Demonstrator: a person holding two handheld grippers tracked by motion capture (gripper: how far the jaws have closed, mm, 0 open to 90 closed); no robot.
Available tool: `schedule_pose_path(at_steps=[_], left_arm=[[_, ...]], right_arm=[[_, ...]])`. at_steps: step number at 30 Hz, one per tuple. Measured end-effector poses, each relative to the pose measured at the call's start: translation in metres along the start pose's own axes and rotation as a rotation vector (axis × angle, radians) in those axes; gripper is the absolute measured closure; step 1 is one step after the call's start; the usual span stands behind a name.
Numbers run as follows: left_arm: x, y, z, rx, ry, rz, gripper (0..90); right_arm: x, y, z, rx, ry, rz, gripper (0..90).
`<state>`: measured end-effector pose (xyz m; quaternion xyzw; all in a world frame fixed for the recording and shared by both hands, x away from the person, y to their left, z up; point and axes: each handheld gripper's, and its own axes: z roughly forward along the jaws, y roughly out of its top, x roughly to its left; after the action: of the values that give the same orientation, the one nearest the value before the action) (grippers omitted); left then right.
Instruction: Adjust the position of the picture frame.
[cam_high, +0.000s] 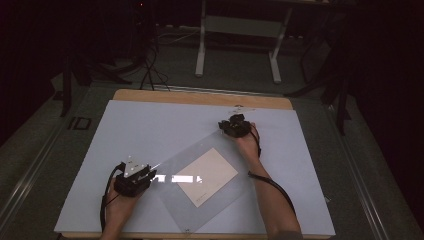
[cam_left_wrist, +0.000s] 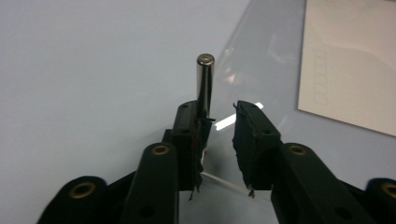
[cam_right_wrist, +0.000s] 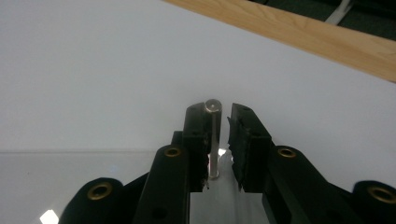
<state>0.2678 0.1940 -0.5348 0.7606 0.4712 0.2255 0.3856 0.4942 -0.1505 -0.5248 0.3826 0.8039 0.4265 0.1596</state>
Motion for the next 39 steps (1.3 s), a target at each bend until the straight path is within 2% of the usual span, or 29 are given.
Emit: schedule_pose_path(at_steps=[3, 5, 6, 7, 8, 10, 12, 13, 14, 15, 18, 19, 20, 21, 22, 23, 24, 25, 26, 27, 28, 29, 30, 31, 34, 36, 37, 39], left_arm=[[0.0, 0.001, 0.002, -0.007, 0.004, -0.007, 73.6], [0.001, 0.001, 0.004, 0.0, 0.018, -0.007, 79.5], [0.005, 0.001, 0.006, 0.001, 0.01, -0.029, 79.5], [0.005, 0.001, 0.006, 0.001, 0.01, -0.029, 84.1], [0.009, 0.0, 0.006, -0.004, -0.026, -0.066, 84.1], [0.007, 0.001, 0.006, 0.001, -0.007, -0.047, 85.0], [0.008, 0.002, 0.006, 0.003, -0.015, -0.062, 84.9], [0.012, 0.002, 0.006, 0.004, -0.047, -0.089, 84.5], [0.012, 0.002, 0.006, 0.004, -0.047, -0.089, 84.2], [0.016, 0.003, 0.007, 0.002, -0.058, -0.104, 83.9], [0.02, 0.009, 0.006, -0.001, -0.057, -0.103, 83.7], [0.023, 0.019, 0.004, -0.009, -0.057, -0.08, 83.6], [0.023, 0.019, 0.004, -0.009, -0.057, -0.08, 83.3], [0.025, 0.031, 0.006, -0.016, -0.053, -0.078, 82.8], [0.025, 0.031, 0.006, -0.016, -0.053, -0.078, 82.6], [0.031, 0.048, 0.012, -0.017, -0.042, -0.075, 82.6], [0.031, 0.048, 0.012, -0.017, -0.042, -0.075, 82.4], [0.037, 0.06, 0.019, -0.019, -0.05, -0.084, 82.3], [0.037, 0.06, 0.019, -0.019, -0.05, -0.084, 82.4], [0.043, 0.071, 0.028, -0.018, -0.07, -0.09, 82.4], [0.043, 0.071, 0.028, -0.018, -0.07, -0.09, 82.4], [0.047, 0.079, 0.04, -0.003, -0.086, -0.099, 82.5], [0.047, 0.079, 0.04, -0.003, -0.086, -0.099, 82.6], [0.049, 0.083, 0.053, 0.013, -0.096, -0.11, 82.5], [0.049, 0.082, 0.061, 0.024, -0.086, -0.115, 82.5], [0.047, 0.076, 0.073, 0.06, -0.076, -0.119, 82.6], [0.047, 0.072, 0.081, 0.073, -0.079, -0.141, 82.9], [0.047, 0.071, 0.082, 0.063, -0.082, -0.144, 82.6]], right_arm=[[0.0, 0.0, 0.002, 0.006, 0.002, -0.002, 77.7], [0.0, 0.0, 0.004, 0.016, 0.011, 0.002, 79.9], [0.001, 0.0, 0.005, 0.027, 0.005, -0.01, 81.5], [0.001, 0.0, 0.005, 0.027, 0.005, -0.01, 81.5], [0.002, 0.0, 0.006, 0.047, 0.005, -0.025, 84.2], [0.003, 0.002, 0.006, 0.066, 0.002, -0.025, 84.7], [0.003, 0.004, 0.005, 0.085, -0.001, -0.02, 84.8], [0.002, 0.005, 0.003, 0.09, 0.001, -0.014, 84.8], [0.002, 0.005, 0.003, 0.09, 0.001, -0.014, 84.8], [0.002, 0.006, -0.002, 0.106, 0.006, -0.01, 84.7], [0.001, 0.006, -0.009, 0.118, 0.015, 0.0, 84.3], [-0.001, 0.006, -0.023, 0.102, 0.026, 0.041, 83.1], [-0.001, 0.006, -0.023, 0.102, 0.026, 0.041, 83.1], [-0.004, 0.004, -0.039, 0.072, 0.021, 0.09, 82.4], [-0.004, 0.004, -0.039, 0.072, 0.021, 0.09, 82.4], [-0.005, 0.0, -0.056, 0.071, -0.001, 0.112, 82.5], [-0.005, 0.0, -0.056, 0.071, -0.001, 0.112, 82.5], [-0.007, -0.005, -0.069, 0.078, -0.005, 0.128, 82.1], [-0.007, -0.005, -0.069, 0.078, -0.005, 0.128, 82.1], [-0.008, -0.011, -0.084, 0.063, -0.006, 0.167, 81.2], [-0.008, -0.011, -0.084, 0.063, -0.006, 0.167, 81.2], [-0.009, -0.019, -0.096, 0.047, -0.008, 0.213, 80.1], [-0.009, -0.019, -0.096, 0.047, -0.008, 0.213, 80.1], [-0.009, -0.029, -0.102, 0.038, -0.013, 0.235, 80.1], [-0.007, -0.039, -0.104, 0.05, -0.013, 0.234, 80.1], [-0.005, -0.049, -0.104, 0.067, -0.022, 0.226, 79.8], [-0.005, -0.056, -0.101, 0.082, -0.034, 0.233, 80.2], [-0.007, -0.059, -0.1, 0.084, -0.028, 0.247, 80.2]])
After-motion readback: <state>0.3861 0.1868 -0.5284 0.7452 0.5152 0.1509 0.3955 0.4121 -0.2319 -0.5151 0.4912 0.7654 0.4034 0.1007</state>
